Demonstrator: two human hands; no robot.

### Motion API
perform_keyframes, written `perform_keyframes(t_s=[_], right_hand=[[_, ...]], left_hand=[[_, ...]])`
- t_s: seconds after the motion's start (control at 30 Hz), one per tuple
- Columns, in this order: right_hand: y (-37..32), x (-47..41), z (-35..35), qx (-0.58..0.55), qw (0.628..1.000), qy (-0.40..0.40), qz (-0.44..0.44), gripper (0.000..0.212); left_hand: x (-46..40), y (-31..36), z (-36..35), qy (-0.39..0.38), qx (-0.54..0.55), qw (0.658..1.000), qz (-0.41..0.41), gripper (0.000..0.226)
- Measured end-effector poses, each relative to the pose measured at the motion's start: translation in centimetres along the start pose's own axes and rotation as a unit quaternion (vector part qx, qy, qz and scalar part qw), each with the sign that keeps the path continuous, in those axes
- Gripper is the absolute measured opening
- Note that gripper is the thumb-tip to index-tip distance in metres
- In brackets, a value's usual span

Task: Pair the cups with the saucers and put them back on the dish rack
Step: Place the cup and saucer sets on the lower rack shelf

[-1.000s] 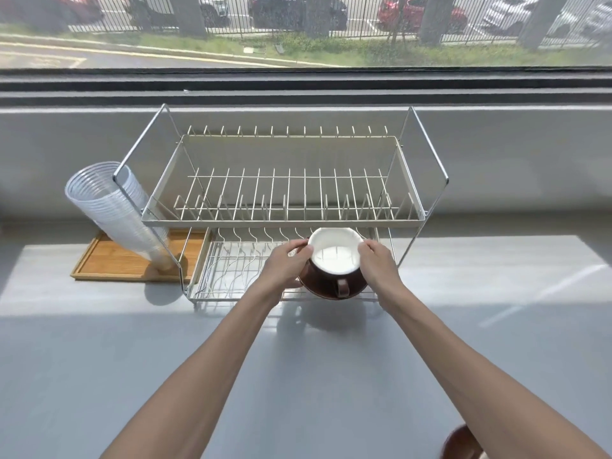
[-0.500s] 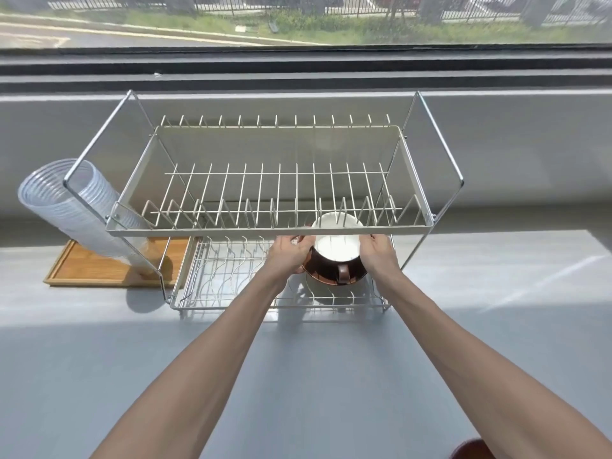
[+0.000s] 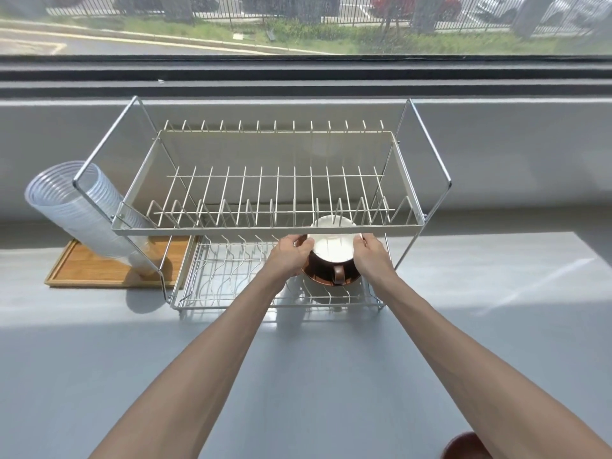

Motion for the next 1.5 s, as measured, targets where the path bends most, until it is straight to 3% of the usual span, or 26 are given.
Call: perform_keyframes(t_s=[0.17,0.27,0.33,0.4,0.57,0.7,0.83,0.97,1.13,1.3,1.5], right_hand=[[-1.1,1.6,0.4,0.035,0.998,-0.044,0.015,0.039],[-2.1,2.9,0.9,0.065,0.994,-0.082,0.024,0.019],[-2.5,3.7,1.1,0.085,0.990,-0.108,0.034,0.020],[-2.7,4.5,1.4,0.108,0.984,-0.133,0.050,0.023],[-3.6,7.7,2.5,0.186,0.962,-0.190,0.064,0.030],[-4.1,11.2,3.8,0.245,0.934,-0.247,0.083,0.035],[-4.4,15.6,5.7,0.314,0.912,-0.241,0.105,0.040],[-2.9,19.0,7.0,0.438,0.861,-0.224,0.124,0.046],[-0.6,23.3,8.2,0.508,0.827,-0.179,0.159,0.046],[1.6,27.6,10.5,0.517,0.833,-0.108,0.164,0.046],[5.6,31.9,13.4,0.465,0.875,-0.023,0.131,0.049]], left_hand=[[2.2,0.2,0.0,-0.020,-0.061,0.998,-0.020,0.046],[3.6,0.2,0.1,-0.017,-0.106,0.993,-0.038,0.040],[4.8,0.4,0.1,-0.023,-0.137,0.989,-0.055,0.031],[5.9,0.6,0.1,-0.032,-0.181,0.981,-0.065,0.036],[9.3,0.1,0.0,-0.077,-0.321,0.939,-0.092,0.051],[12.0,-1.2,-0.6,-0.126,-0.413,0.895,-0.114,0.045],[15.2,-1.9,-1.7,-0.102,-0.485,0.855,-0.152,0.048],[18.1,-2.9,-3.9,-0.082,-0.556,0.802,-0.202,0.052],[20.7,-4.5,-7.5,-0.093,-0.601,0.752,-0.254,0.055],[22.7,-6.2,-10.5,-0.087,-0.638,0.709,-0.289,0.055],[24.4,-8.6,-13.6,-0.088,-0.638,0.694,-0.323,0.052]])
Point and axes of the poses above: each hand's wrist, its own x-axis away from the middle knuckle, its own z-axis out of the back of the hand, y = z × x, the point moved 5 cm from there along -x, towards the middle knuckle, and after that the axes turned 12 degrees about z, right-handed, at the moved point
